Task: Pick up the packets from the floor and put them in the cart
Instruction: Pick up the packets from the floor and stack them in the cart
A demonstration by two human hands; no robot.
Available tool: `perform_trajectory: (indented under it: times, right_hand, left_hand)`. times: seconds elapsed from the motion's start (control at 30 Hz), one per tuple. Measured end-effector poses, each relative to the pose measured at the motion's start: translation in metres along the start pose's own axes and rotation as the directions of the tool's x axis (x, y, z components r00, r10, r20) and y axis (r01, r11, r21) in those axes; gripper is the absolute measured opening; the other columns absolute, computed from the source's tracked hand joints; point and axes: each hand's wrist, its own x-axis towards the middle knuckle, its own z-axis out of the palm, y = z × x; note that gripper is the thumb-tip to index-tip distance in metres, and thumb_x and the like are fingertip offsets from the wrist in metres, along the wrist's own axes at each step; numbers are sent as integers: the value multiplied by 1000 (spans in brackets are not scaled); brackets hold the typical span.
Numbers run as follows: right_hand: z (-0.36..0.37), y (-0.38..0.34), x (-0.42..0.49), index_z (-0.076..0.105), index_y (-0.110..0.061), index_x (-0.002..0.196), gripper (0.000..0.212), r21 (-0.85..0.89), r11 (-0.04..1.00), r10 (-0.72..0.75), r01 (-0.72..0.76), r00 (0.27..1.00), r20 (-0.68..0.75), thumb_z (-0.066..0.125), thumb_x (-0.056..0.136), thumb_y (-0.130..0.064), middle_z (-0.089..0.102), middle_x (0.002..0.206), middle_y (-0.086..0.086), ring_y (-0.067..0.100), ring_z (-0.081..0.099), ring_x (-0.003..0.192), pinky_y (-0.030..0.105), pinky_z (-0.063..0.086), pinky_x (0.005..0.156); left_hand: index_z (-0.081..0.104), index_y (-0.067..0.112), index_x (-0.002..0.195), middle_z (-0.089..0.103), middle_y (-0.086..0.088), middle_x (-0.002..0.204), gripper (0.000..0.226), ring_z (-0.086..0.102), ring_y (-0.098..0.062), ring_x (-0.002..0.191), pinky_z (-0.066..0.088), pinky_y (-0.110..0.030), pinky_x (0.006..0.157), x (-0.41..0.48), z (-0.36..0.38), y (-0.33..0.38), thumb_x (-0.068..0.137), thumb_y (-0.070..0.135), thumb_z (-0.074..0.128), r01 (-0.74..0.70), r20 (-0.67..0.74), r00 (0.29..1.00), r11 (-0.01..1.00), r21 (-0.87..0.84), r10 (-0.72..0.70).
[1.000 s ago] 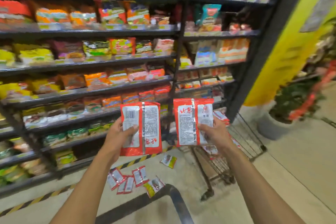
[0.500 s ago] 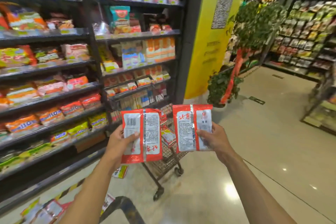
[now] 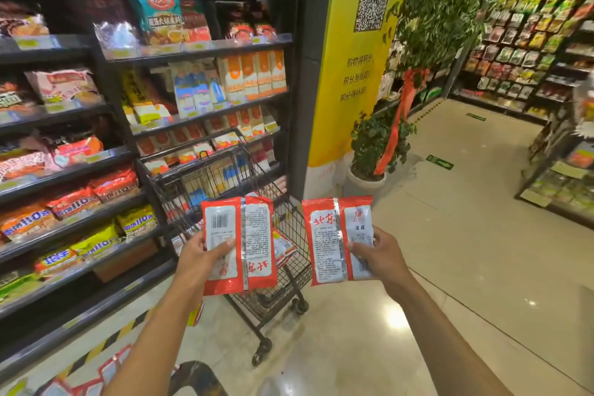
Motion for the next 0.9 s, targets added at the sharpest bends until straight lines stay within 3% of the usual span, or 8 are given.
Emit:
perform_trajectory:
  times: [0.1,0.33,0.43,0.6,0.7,0.77,0.9]
  right_hand:
    - [8,-1,40,73,-19,114,22,-29,999,24,-24,1000,7,76,94,-11,82,102,-3,20,81,88,32,65,71]
    - [43,-10,154,73,-16,113,23,-108,984,143,-144,990,-13,76,93,-7,82,97,-2,22,81,85,29,63,66]
    - [68,-7,204,73,-17,110,20,-144,974,177,-175,984,-4,75,93,-7,82,94,-5,21,81,82,26,62,61]
    - [106,16,269,74,-17,115,21,-178,958,236,-224,970,52,74,95,-9,82,102,-2,21,81,85,32,64,64]
    - [123,37,306,74,-21,114,19,-224,937,301,-267,944,134,74,96,-16,81,106,0,28,80,92,54,66,77]
    - [134,53,333,73,-21,116,18,-255,930,317,-266,930,185,73,98,-19,81,108,0,28,80,93,58,64,81]
    - [157,85,395,69,-19,124,25,-295,929,316,-225,896,313,70,100,-26,80,114,-2,23,79,98,49,65,86]
  left_hand:
    - [70,16,116,81,-9,101,31,79,-35,85,64,-53,78,48,14,-17,87,10,81,40,1,999,997,-63,-40]
    - [73,16,118,81,-11,106,38,78,-39,92,60,-63,87,168,32,-45,82,15,85,196,35,980,971,-136,-193]
    - [72,20,119,81,-7,105,38,79,-34,89,63,-60,84,213,26,-52,84,15,84,249,27,969,961,-122,-248]
    - [71,23,115,82,-1,100,30,80,-27,85,66,-48,74,263,16,-72,89,12,80,297,-29,953,949,-108,-302]
    - [70,25,111,82,7,93,27,80,-21,82,64,-33,62,282,13,-85,92,6,76,325,-78,939,939,-117,-335]
    - [70,23,117,82,7,97,30,80,-20,84,64,-33,63,294,13,-97,93,6,75,362,-116,920,926,-106,-373]
    - [68,19,126,80,-2,111,33,79,-28,94,64,-43,78,324,20,-127,96,5,71,425,-199,873,895,-138,-446]
